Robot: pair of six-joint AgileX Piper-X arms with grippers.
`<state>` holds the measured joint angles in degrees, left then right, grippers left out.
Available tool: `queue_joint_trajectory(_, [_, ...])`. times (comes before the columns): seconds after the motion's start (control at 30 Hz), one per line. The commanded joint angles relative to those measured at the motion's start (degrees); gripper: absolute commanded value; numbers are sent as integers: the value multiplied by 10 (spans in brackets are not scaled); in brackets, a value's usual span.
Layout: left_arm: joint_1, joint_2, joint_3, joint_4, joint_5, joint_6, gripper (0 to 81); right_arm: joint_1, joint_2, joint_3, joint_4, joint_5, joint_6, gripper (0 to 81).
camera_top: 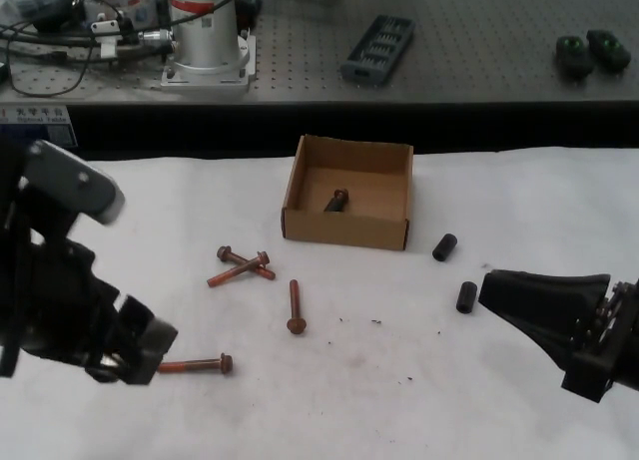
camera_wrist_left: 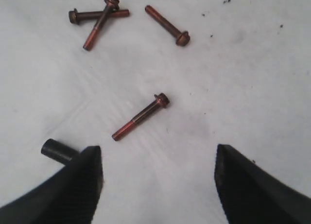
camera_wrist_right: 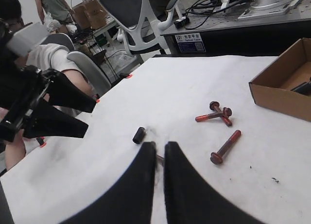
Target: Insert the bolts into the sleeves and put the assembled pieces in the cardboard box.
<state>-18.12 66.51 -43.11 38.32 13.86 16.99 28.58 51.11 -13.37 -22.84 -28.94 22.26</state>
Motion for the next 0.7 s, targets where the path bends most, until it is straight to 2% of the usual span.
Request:
queue_joint_trajectory(0.0, [2, 42, -17, -3, -8, 33, 483, 2, -5, -7, 13, -3, -9, 71])
queue_joint_trajectory(0.33, [-5, 187, -109, 29, -34, 182, 483, 2, -5, -7, 29, -1, -30, 71])
queue_joint_trajectory(0.67, [-12, 267, -135, 42, -44, 282, 483, 2, -5, -7, 29, -2, -30, 71])
